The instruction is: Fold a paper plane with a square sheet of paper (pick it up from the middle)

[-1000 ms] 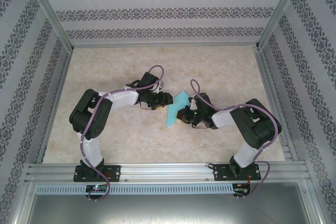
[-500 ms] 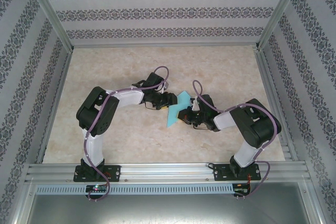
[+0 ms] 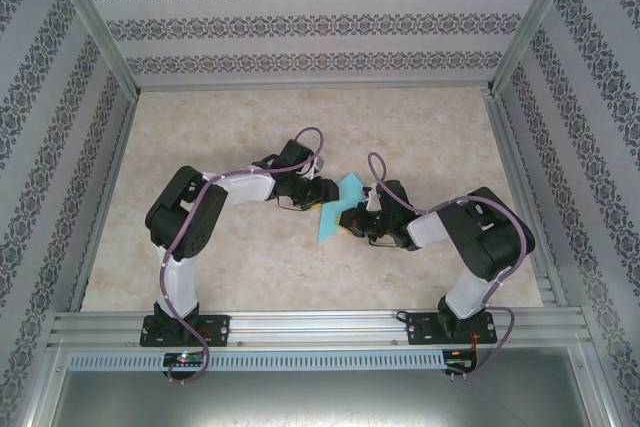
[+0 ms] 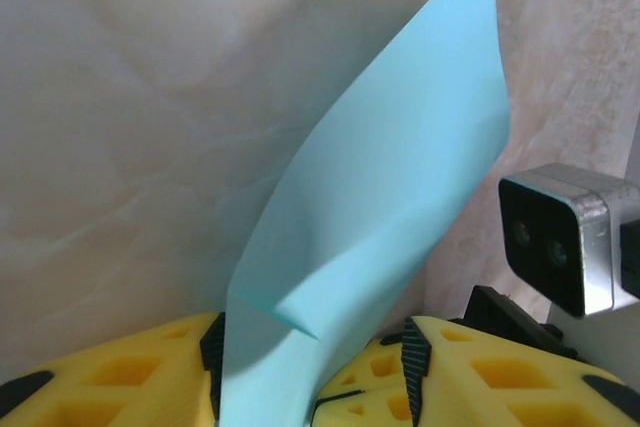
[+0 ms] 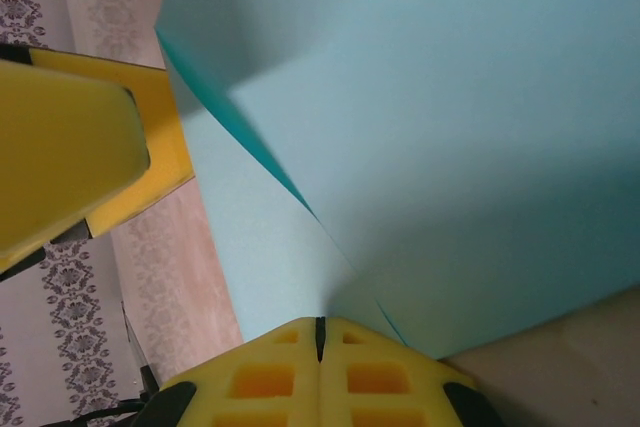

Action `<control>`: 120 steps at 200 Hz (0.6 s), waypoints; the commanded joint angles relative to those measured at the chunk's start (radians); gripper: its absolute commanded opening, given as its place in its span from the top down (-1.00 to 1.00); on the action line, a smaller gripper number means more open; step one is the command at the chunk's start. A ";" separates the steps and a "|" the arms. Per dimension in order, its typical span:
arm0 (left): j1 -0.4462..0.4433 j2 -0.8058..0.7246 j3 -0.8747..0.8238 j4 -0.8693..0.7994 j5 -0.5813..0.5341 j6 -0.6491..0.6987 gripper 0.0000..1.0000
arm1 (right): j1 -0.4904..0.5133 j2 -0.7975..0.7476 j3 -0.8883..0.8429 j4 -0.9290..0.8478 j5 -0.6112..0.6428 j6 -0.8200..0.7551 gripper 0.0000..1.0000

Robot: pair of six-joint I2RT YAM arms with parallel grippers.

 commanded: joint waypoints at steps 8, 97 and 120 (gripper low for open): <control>-0.010 -0.057 -0.027 0.001 0.022 0.017 0.05 | -0.019 0.025 -0.016 -0.062 0.025 -0.010 1.00; -0.031 -0.089 -0.054 -0.093 -0.027 0.108 0.53 | -0.021 0.022 -0.005 -0.078 0.030 -0.010 1.00; -0.035 -0.076 -0.051 -0.116 -0.040 0.133 0.66 | -0.021 0.020 -0.001 -0.084 0.031 -0.012 1.00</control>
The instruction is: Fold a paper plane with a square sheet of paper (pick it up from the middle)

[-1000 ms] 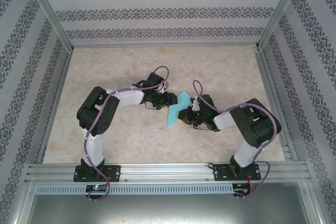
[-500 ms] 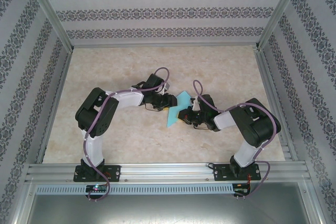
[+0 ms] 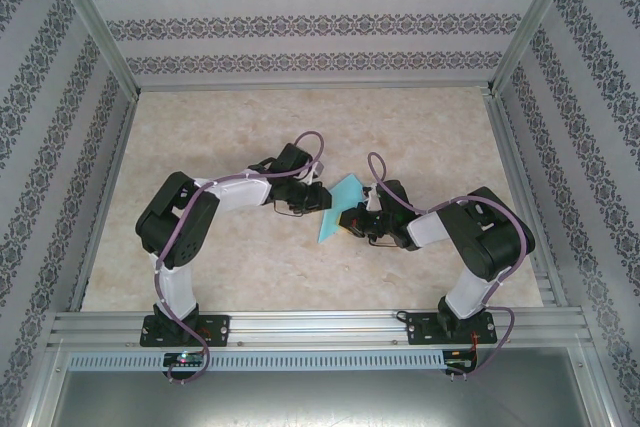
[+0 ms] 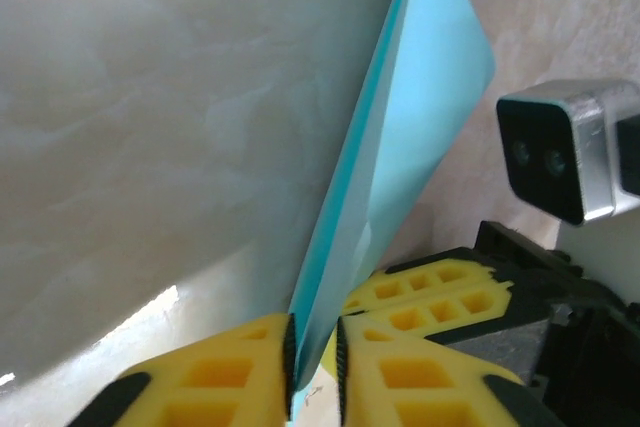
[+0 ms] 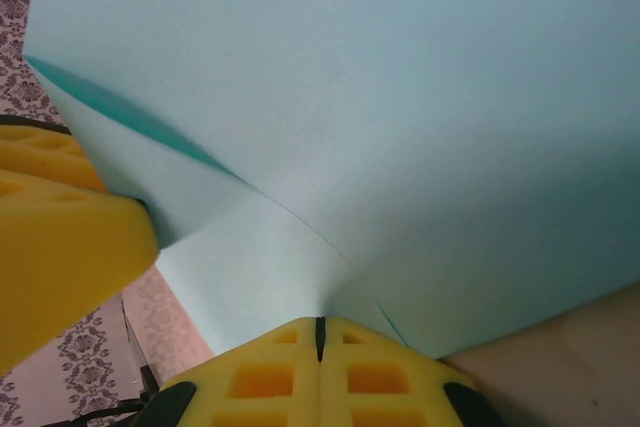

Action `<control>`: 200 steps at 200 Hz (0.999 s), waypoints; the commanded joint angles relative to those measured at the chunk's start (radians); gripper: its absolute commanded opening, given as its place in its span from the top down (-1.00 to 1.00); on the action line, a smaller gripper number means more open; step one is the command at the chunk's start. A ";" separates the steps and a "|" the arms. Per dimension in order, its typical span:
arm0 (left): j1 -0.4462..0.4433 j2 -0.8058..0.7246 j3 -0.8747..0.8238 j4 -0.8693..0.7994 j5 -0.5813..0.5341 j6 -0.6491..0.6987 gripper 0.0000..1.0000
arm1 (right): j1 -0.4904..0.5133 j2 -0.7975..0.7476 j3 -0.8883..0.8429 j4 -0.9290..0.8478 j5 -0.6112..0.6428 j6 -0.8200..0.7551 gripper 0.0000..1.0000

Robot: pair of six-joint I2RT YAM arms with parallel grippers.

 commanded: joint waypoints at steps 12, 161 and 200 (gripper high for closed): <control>-0.016 -0.005 -0.001 -0.079 -0.042 0.070 0.67 | -0.020 0.021 -0.003 -0.077 0.031 -0.011 1.00; -0.069 0.025 0.061 -0.173 -0.147 0.166 0.81 | -0.011 -0.073 0.032 -0.191 0.059 -0.030 1.00; -0.069 0.028 0.054 -0.163 -0.162 0.171 0.82 | -0.009 -0.142 0.055 -0.334 0.116 -0.070 1.00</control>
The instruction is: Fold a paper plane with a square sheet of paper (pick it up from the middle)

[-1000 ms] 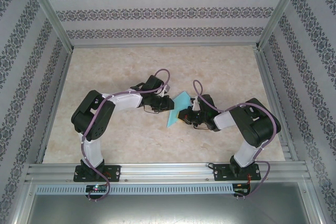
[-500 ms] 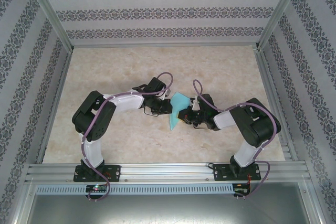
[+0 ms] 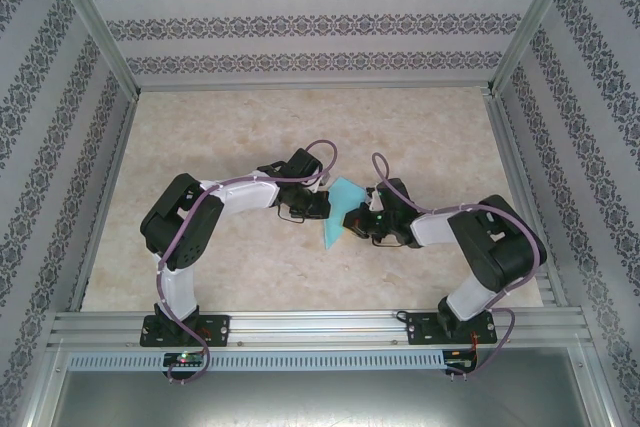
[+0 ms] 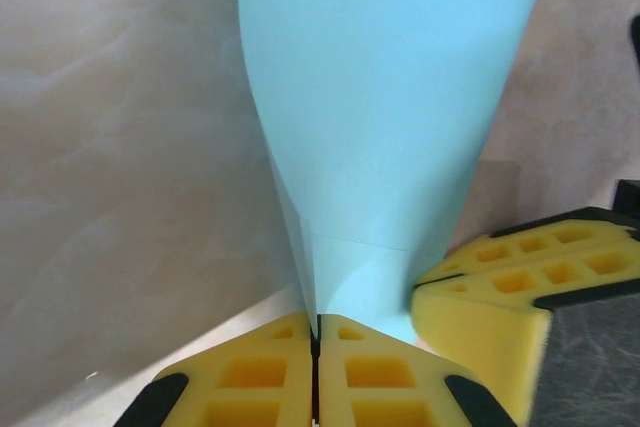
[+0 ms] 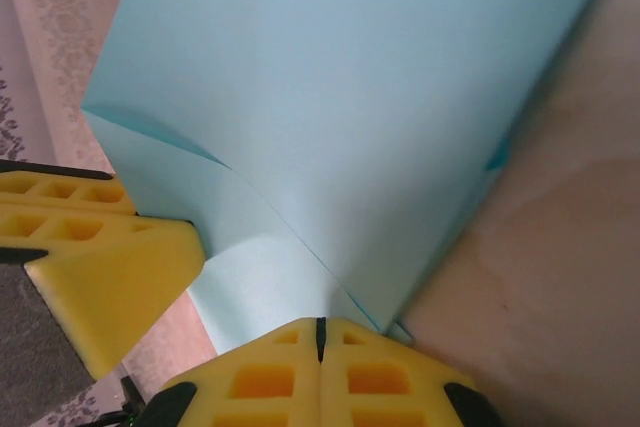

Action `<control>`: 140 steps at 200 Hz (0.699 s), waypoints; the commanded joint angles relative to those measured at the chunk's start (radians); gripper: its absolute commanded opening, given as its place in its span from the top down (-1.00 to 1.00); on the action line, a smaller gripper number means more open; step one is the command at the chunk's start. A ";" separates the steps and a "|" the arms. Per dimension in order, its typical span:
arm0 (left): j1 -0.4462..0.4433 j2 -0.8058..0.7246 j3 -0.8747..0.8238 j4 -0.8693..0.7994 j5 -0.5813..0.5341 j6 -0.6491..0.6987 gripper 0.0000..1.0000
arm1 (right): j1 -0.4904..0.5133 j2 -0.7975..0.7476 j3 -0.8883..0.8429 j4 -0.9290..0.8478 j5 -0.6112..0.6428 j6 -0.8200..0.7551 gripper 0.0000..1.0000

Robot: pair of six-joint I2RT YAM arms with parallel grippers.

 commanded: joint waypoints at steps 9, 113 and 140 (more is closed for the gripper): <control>-0.010 0.018 0.012 -0.024 -0.024 0.030 0.82 | -0.010 -0.046 0.035 -0.132 0.063 -0.051 1.00; -0.014 -0.010 0.012 -0.023 -0.002 0.031 0.74 | 0.006 0.020 0.091 -0.229 0.092 -0.083 1.00; -0.014 -0.028 0.009 -0.027 0.004 0.031 0.70 | 0.009 0.022 0.099 -0.264 0.108 -0.097 1.00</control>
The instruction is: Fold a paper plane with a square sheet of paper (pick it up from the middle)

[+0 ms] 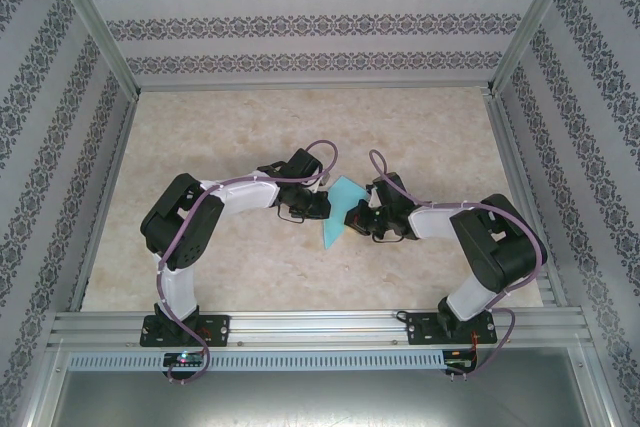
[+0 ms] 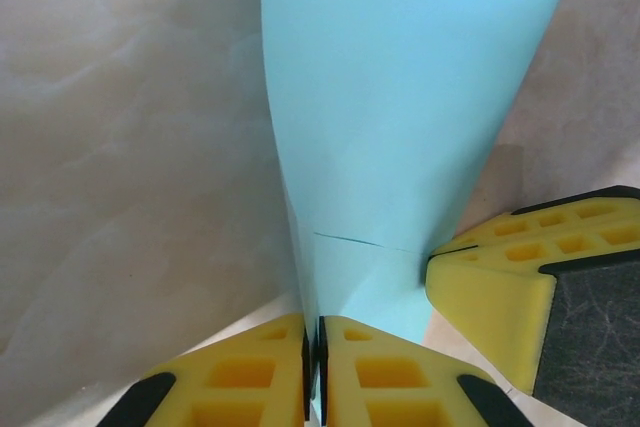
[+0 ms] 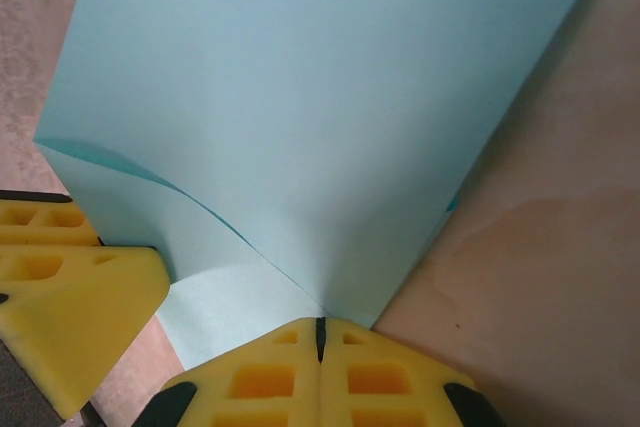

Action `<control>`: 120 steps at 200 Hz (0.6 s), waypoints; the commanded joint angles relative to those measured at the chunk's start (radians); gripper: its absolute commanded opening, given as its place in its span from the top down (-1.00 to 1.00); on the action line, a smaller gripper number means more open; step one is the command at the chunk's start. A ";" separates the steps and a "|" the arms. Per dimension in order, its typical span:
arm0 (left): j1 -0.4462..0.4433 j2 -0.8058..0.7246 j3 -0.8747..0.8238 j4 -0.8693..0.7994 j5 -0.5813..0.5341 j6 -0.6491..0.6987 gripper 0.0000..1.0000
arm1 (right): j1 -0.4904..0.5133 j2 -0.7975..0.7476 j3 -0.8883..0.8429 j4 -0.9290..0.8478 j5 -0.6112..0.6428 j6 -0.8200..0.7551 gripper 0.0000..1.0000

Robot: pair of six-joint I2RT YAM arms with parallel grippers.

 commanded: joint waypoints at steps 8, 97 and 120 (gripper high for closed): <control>-0.013 -0.034 0.005 -0.024 0.017 0.019 0.68 | 0.008 0.013 0.018 -0.095 0.052 -0.039 1.00; -0.015 -0.084 -0.034 0.009 0.060 0.000 0.49 | 0.012 0.025 0.026 -0.110 0.055 -0.048 1.00; -0.015 -0.086 -0.038 0.017 0.075 -0.001 0.47 | 0.012 0.027 0.027 -0.107 0.054 -0.047 1.00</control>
